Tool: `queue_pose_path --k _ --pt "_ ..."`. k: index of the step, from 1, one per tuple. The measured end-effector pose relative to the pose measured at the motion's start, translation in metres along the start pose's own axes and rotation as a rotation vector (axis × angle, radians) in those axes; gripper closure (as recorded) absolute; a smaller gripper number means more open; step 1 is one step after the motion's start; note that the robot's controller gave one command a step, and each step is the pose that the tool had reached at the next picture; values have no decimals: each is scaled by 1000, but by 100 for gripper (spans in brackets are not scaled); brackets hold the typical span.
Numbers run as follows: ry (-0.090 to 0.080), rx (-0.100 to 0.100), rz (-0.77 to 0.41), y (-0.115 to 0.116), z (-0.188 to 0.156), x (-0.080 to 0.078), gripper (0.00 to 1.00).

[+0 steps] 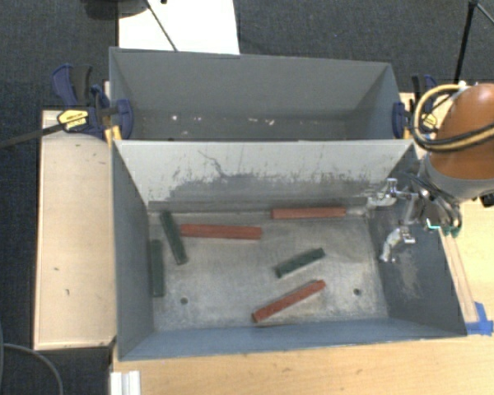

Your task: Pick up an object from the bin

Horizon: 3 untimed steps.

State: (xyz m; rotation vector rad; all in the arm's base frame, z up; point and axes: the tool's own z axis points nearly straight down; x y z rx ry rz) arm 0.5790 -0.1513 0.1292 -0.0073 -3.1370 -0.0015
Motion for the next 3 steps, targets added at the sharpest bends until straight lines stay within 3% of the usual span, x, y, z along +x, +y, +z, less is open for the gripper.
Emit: queue_pose_path --k 1,2,3 --pt "-8 2 -4 0 -4 -2 0" --pt "-8 2 -100 49 19 1 0" --pt "-8 0 -152 67 54 6 0"
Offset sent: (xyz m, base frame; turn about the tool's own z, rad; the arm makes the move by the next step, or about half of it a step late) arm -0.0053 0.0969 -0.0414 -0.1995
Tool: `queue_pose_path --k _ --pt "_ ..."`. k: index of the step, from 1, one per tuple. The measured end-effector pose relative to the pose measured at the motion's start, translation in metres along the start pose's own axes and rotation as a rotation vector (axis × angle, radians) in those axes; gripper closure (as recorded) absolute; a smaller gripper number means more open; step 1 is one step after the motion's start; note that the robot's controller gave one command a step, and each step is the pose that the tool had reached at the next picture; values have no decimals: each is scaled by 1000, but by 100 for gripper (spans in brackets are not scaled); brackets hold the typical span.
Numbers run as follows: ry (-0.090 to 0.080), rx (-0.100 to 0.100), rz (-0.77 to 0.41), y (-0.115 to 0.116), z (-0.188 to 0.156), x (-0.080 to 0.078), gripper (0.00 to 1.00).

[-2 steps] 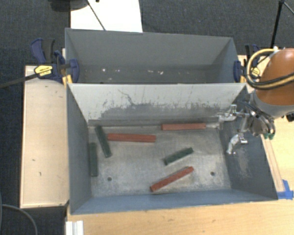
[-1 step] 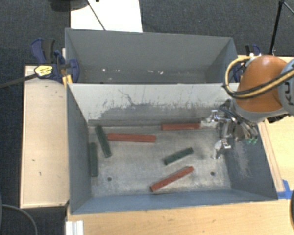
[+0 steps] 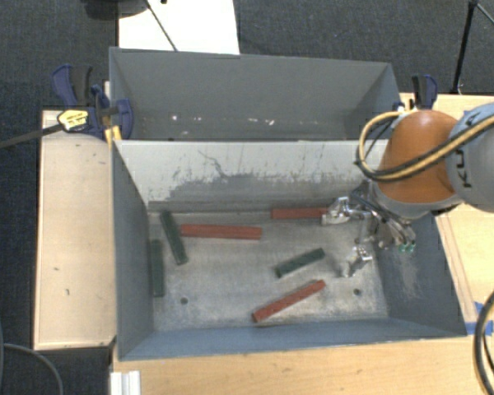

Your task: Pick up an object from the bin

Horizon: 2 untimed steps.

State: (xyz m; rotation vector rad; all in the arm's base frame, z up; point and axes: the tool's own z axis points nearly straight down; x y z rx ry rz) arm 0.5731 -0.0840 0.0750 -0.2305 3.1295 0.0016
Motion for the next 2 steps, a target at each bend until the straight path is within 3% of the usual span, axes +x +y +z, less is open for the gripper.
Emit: queue_pose_path --k 1,2 --pt "-14 3 -214 68 -1 -4 100" --pt "-14 3 -215 68 -1 -4 100"
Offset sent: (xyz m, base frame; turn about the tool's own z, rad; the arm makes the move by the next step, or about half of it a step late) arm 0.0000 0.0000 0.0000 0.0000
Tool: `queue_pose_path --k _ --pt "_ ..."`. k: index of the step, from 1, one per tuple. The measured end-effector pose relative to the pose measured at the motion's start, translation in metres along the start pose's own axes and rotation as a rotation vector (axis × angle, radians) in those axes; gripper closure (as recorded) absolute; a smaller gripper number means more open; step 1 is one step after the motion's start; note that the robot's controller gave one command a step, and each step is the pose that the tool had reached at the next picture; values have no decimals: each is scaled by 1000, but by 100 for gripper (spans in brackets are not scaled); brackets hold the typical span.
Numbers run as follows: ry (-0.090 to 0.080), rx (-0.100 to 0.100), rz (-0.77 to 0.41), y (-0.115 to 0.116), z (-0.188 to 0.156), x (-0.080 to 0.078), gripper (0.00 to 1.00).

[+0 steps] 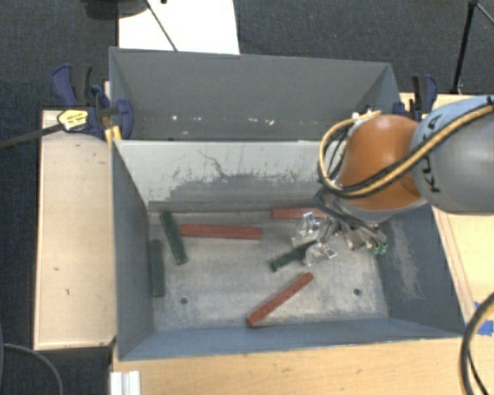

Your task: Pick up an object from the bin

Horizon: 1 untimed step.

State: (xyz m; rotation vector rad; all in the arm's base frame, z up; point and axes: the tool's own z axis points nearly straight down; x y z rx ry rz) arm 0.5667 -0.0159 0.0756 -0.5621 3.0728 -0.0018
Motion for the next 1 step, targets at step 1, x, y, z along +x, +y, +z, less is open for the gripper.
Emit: queue_pose_path --k 1 --pt "13 -3 9 8 -204 -6 100"
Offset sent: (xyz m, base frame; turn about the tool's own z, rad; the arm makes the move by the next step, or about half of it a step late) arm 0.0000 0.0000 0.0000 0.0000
